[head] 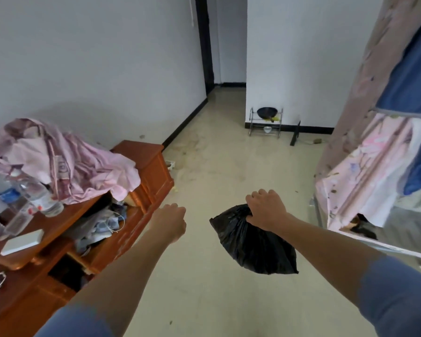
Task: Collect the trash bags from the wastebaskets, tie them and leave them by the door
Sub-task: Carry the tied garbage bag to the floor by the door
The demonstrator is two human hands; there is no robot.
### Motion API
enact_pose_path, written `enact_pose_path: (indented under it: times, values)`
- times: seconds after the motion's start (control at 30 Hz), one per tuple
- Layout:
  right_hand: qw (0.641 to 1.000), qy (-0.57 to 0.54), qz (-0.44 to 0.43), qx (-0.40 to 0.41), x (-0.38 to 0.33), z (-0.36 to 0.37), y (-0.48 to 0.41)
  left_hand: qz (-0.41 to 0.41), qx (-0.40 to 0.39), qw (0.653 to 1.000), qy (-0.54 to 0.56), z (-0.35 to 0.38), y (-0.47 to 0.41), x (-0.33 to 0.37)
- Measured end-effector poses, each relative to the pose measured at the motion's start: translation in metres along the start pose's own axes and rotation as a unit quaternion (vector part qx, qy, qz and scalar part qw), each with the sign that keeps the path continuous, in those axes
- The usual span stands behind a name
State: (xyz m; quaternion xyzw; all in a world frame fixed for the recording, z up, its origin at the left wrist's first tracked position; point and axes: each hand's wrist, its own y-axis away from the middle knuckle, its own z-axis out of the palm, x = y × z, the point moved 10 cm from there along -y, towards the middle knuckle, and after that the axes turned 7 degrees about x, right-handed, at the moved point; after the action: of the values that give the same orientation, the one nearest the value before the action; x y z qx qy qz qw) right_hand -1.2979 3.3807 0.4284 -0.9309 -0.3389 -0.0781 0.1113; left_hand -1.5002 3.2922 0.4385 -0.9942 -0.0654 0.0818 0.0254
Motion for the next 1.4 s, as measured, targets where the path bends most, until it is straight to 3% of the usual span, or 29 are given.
enact_pose_path:
  times: [0.3,0.6,0.9,1.1,1.4]
  values:
    - [1.0,0.002,0.008,0.0,0.087,0.062,-0.266,-0.041,-0.007,0.999,0.031,0.039,-0.261,-0.084]
    - [0.997,-0.033,0.072,-0.014,0.197,0.12,-0.522,0.016,-0.01,1.0,0.015,0.059,-0.572,-0.143]
    - [0.994,-0.037,0.1,-0.009,0.32,0.19,-0.74,0.069,-0.008,0.997,0.038,0.095,-0.849,-0.138]
    - [0.994,-0.052,0.094,-0.019,0.41,0.249,-0.915,0.05,-0.023,0.998,0.043,0.111,-1.044,-0.141]
    - [0.997,-0.045,0.053,-0.023,0.503,0.301,-1.165,-0.018,-0.037,0.996,0.084,0.134,-1.271,-0.207]
